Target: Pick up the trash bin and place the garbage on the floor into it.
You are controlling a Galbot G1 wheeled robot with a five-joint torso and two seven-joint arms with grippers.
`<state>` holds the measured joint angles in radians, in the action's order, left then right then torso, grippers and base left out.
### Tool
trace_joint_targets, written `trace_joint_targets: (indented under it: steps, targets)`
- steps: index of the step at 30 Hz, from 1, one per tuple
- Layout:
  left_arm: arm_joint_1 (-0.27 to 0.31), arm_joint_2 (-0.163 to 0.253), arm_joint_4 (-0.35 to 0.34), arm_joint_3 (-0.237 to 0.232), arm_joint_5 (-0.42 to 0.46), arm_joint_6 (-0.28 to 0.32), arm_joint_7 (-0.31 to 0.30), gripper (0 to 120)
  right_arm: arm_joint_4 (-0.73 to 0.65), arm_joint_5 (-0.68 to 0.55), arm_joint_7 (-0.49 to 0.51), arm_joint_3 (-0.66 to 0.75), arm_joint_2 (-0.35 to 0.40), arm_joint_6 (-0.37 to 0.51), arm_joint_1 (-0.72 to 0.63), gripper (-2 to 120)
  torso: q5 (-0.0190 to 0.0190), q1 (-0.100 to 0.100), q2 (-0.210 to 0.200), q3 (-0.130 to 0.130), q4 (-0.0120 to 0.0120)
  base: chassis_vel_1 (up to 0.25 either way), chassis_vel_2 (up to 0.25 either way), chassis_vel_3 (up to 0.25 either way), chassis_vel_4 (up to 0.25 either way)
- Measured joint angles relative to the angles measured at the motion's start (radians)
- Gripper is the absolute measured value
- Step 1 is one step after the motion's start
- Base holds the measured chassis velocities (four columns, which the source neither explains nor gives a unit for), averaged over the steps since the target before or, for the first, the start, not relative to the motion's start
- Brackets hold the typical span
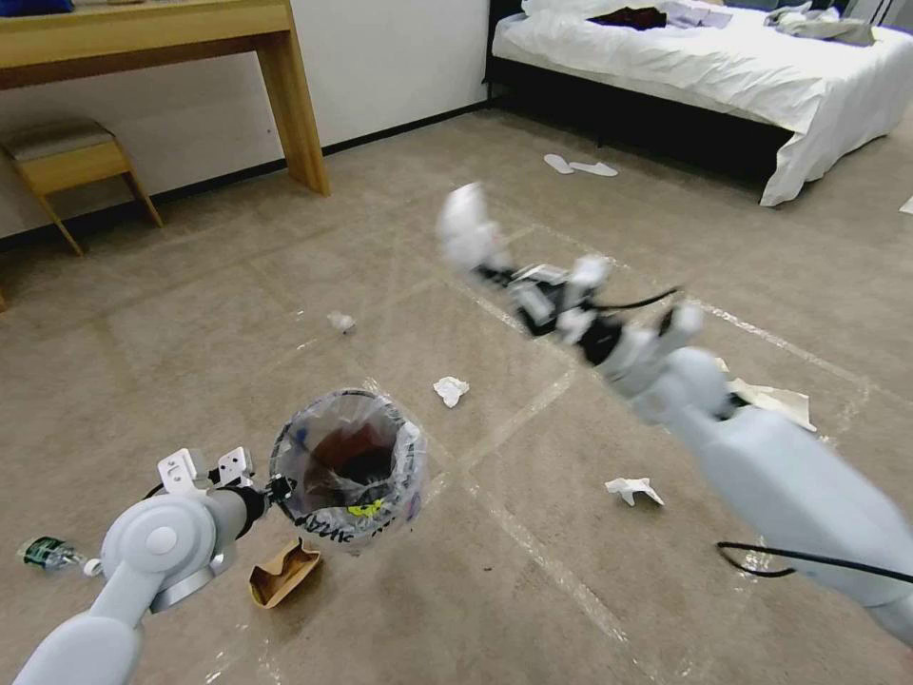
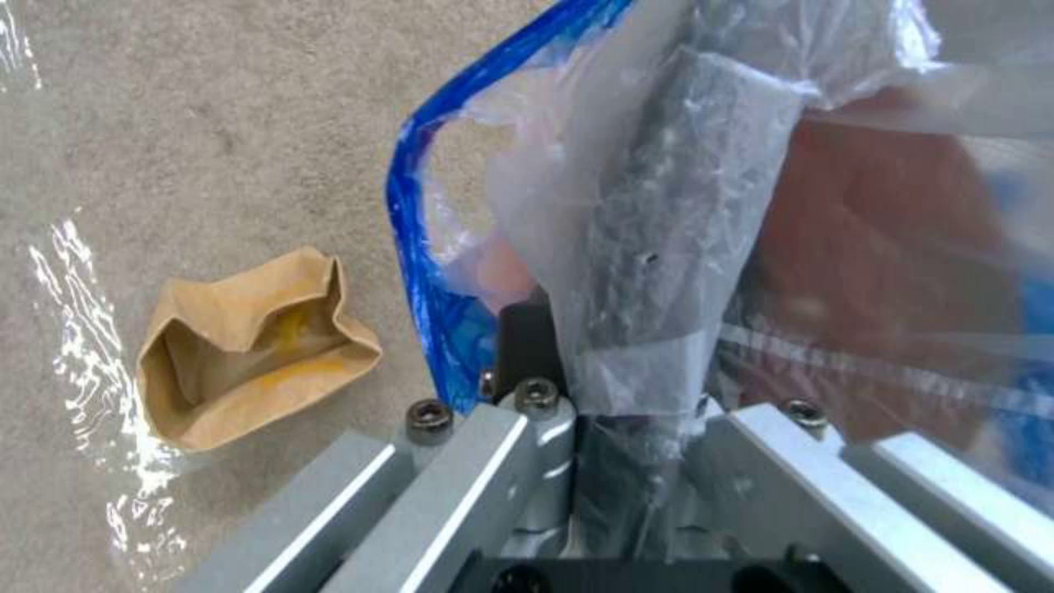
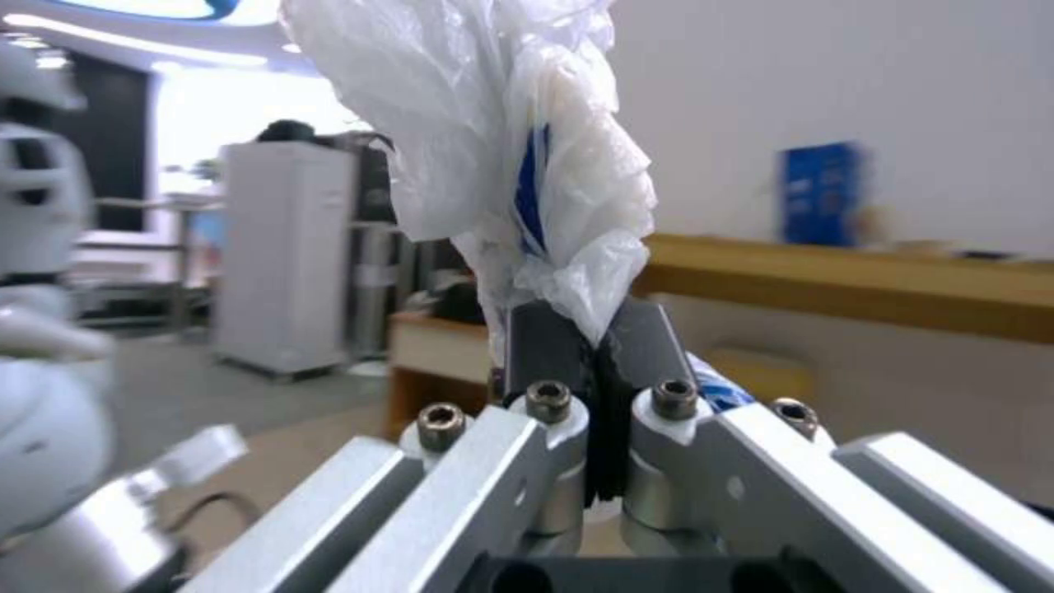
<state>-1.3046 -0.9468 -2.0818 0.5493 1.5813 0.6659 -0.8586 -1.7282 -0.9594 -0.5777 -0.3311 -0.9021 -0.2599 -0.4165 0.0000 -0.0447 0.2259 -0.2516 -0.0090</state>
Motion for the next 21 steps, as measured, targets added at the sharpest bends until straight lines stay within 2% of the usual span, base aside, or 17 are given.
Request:
trace_joint_targets:
  steps: [8,12,15,21]
  targets:
    - [-0.014,-0.01,-0.011,0.009,0.001,-0.001,-0.006,0,0.068,0.003,-0.025,-0.243,-0.095,-0.011,0.156,0,-0.0001,0.0,0.0,0.0,0.0,0.0,0.0,0.0,0.0]
    - [-0.016,-0.013,-0.013,0.009,-0.001,-0.001,-0.007,0,0.106,0.009,-0.032,-0.277,-0.129,-0.017,0.169,0,0.0,0.0,0.0,0.0,-0.0002,0.0,0.0,0.0,0.0]
    - [-0.019,-0.016,-0.02,0.009,-0.002,-0.001,-0.008,0,0.174,0.02,-0.039,-0.294,-0.208,-0.023,0.171,0,0.0,0.0,0.0,0.0,0.0002,0.0,0.0,0.0,0.0]
    - [-0.019,-0.022,-0.021,0.008,-0.003,-0.001,-0.009,0,0.214,0.032,-0.047,-0.301,-0.251,-0.027,0.16,0,0.0001,0.0,0.0,0.0,0.0001,0.0,0.0,0.0,0.0]
